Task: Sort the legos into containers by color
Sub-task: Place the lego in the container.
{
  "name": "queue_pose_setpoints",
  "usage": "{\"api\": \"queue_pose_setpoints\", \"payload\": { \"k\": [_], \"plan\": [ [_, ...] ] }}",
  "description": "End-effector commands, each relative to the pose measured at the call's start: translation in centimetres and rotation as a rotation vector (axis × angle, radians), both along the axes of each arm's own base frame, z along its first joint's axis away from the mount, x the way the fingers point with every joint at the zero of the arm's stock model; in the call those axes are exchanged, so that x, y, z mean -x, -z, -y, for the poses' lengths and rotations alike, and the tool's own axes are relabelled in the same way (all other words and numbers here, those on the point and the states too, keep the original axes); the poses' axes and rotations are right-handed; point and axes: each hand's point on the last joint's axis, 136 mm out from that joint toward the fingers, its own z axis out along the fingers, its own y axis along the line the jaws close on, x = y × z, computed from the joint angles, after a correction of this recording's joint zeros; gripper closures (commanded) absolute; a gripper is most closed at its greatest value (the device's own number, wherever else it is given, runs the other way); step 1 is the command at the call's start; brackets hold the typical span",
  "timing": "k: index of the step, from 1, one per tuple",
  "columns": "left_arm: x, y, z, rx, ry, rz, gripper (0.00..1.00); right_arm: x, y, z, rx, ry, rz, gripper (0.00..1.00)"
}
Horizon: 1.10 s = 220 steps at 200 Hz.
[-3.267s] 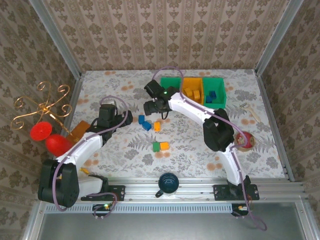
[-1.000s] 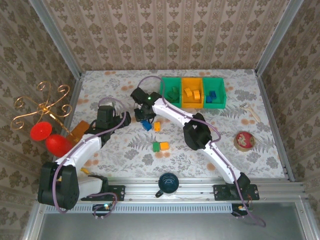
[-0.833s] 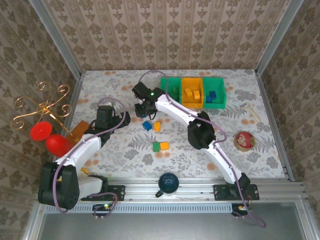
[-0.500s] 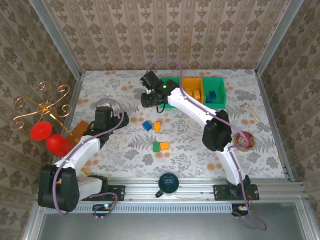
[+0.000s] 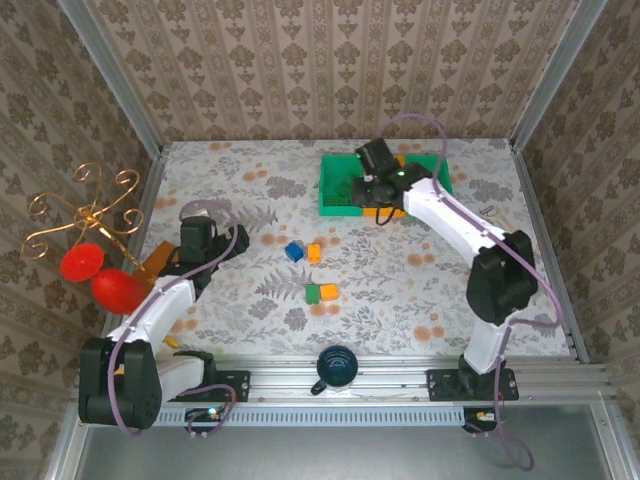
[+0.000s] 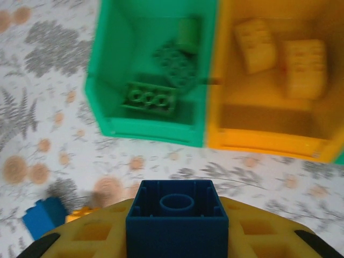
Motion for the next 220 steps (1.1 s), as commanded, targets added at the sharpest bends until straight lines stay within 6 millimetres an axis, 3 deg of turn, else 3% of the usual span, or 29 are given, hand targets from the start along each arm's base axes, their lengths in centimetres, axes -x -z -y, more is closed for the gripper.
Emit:
{"api": "queue_pose_setpoints", "payload": {
  "k": [1,45,82,129,220],
  "plan": [
    [0.0,-0.6,-0.1,0.034,-0.015,0.028,0.0,0.0,-1.5,4.0,0.007,0.112,0.054,0.81],
    [-0.1,-0.7,-0.2,0.04,-0.016,0.03,0.0,0.4,-0.8,10.5,0.045,0.242,0.039,0.81],
    [-0.1,-1.0,-0.1,0.043,-0.011,0.037,0.0,-0.9,0.0,13.9,0.077,0.297,0.025,0.81],
    [0.2,-1.4,-0.3,0.038,-0.014,0.05,0.0,-3.7,1.3,16.3,0.108,0.319,0.007,0.81],
    [0.4,-2.0,0.5,0.048,0.019,0.07,0.0,-8.0,4.8,18.5,0.188,0.311,-0.051,0.73]
  ]
}}
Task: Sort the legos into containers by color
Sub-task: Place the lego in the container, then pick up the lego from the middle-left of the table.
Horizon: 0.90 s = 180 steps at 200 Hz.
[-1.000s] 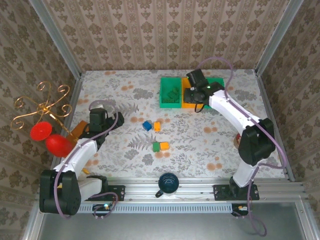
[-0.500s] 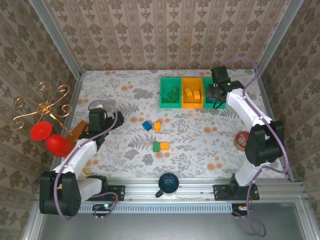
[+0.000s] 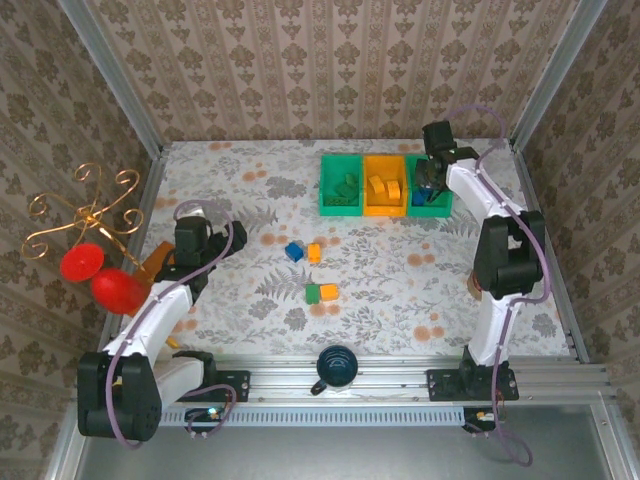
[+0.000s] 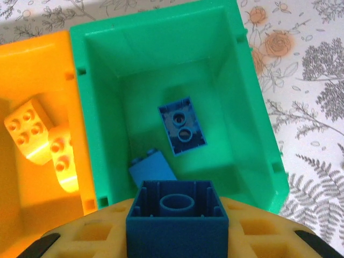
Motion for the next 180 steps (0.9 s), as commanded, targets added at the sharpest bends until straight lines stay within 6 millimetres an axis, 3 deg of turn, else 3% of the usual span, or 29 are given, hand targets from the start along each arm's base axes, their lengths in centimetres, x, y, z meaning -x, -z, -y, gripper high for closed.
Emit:
{"api": "queue_pose_setpoints", "payload": {
  "k": [1,71,101,175,180],
  "plan": [
    [0.3,0.0,0.5,0.017,0.019,0.008,0.0,-0.9,0.5,1.0,0.047,0.001,-0.015,0.72],
    [0.6,-0.7,3.6,-0.041,0.14,0.023,0.0,-2.2,2.7,1.9,0.056,-0.004,-0.069,0.55],
    [1.1,-0.6,5.0,-0.088,0.201,0.012,0.0,-2.3,2.6,1.9,0.051,-0.003,-0.067,0.45],
    [3.5,0.2,8.4,-0.193,0.368,-0.051,0.0,-0.8,0.8,1.3,0.002,0.003,-0.034,0.41],
    [4.0,0.3,9.4,-0.197,0.405,-0.055,0.0,-0.5,0.7,1.3,-0.001,0.004,-0.031,0.4]
  ]
}}
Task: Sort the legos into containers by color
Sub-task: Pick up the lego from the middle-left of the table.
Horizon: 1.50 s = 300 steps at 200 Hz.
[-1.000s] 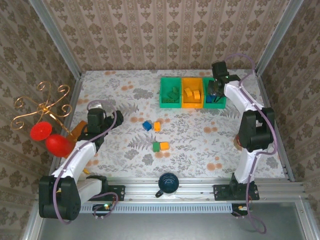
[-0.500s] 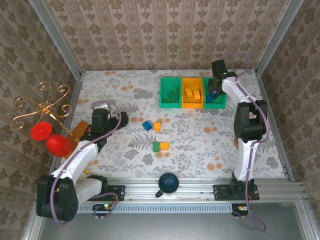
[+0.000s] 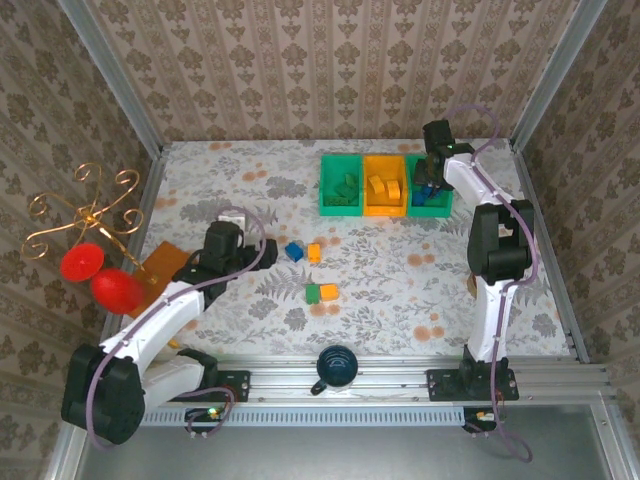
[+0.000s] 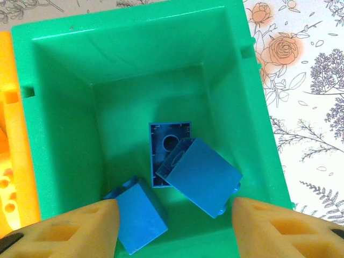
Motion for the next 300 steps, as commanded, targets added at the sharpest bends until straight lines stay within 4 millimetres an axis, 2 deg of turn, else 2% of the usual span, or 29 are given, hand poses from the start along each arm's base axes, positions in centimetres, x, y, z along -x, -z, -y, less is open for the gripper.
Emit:
{"api": "queue_pose_setpoints", "payload": {
  "k": [1,70,116,142,191,230,300],
  "plan": [
    [0.7,-0.6,1.3,-0.052,0.07,-0.005,0.0,1.3,-2.3,-0.2,-0.029,0.014,0.033,0.4],
    [3.9,1.1,7.5,-0.08,0.299,-0.081,0.0,6.0,-2.3,-1.1,-0.031,0.043,0.018,0.24],
    [6.3,3.3,10.3,-0.12,0.399,-0.149,0.0,9.1,-2.5,-2.1,-0.013,0.049,0.015,0.09],
    [7.4,4.3,11.1,-0.145,0.436,-0.181,0.0,10.5,-2.9,-2.7,-0.012,0.048,0.03,0.0],
    [8.4,5.4,12.3,-0.188,0.484,-0.201,0.0,12.5,-3.6,-3.2,-0.031,0.08,0.063,0.0],
    [8.7,6.4,12.1,-0.217,0.477,-0.224,0.01,13.8,-3.9,-2.8,-0.038,0.104,0.079,0.0],
    [8.6,7.7,12.5,-0.237,0.485,-0.261,0.03,14.2,-4.2,-2.6,-0.033,0.115,0.084,0.0]
  ]
}}
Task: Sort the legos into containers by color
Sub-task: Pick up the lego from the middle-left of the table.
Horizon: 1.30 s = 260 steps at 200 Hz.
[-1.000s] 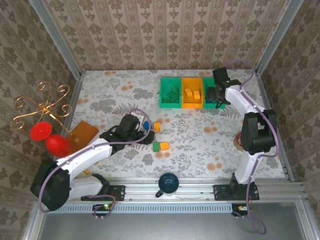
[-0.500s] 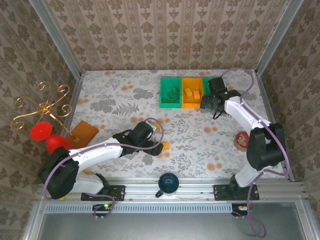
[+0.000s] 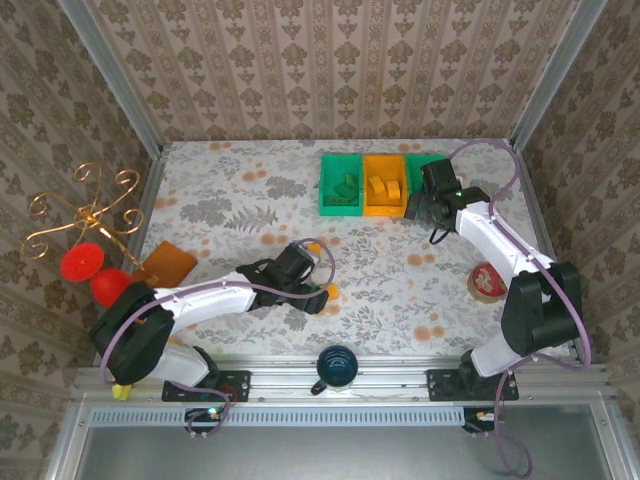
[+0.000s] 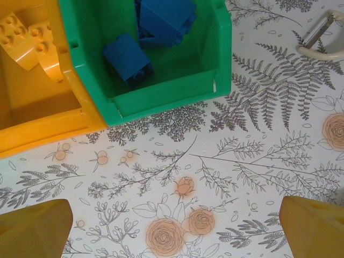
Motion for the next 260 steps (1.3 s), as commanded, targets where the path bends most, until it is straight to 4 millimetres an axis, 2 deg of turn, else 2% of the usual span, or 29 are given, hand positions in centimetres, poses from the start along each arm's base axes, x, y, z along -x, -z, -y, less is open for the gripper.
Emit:
{"api": "queue_pose_setpoints", "payload": {
  "k": [1,27,144,171,213,260],
  "plan": [
    [-0.3,-0.5,0.6,-0.001,0.007,0.009,0.03,0.4,-0.5,0.4,0.01,0.033,0.021,0.0],
    [-0.3,-0.2,0.6,-0.007,0.0,0.003,0.05,0.3,-0.4,0.5,0.011,0.034,0.018,0.0],
    [-0.9,0.4,-1.2,-0.057,-0.087,-0.002,0.38,0.4,-0.5,0.1,-0.002,0.03,0.017,0.0],
    [-0.9,0.5,-1.0,-0.055,-0.078,-0.005,0.38,0.3,-0.4,0.1,-0.005,0.031,0.018,0.0],
    [-0.8,0.7,0.0,-0.03,-0.052,-0.021,0.3,0.2,-0.5,0.0,-0.006,0.029,0.02,0.0],
    [-0.9,1.3,-0.3,-0.042,-0.062,-0.023,0.35,0.4,-0.5,-0.1,-0.006,0.027,0.021,0.0]
  ]
}}
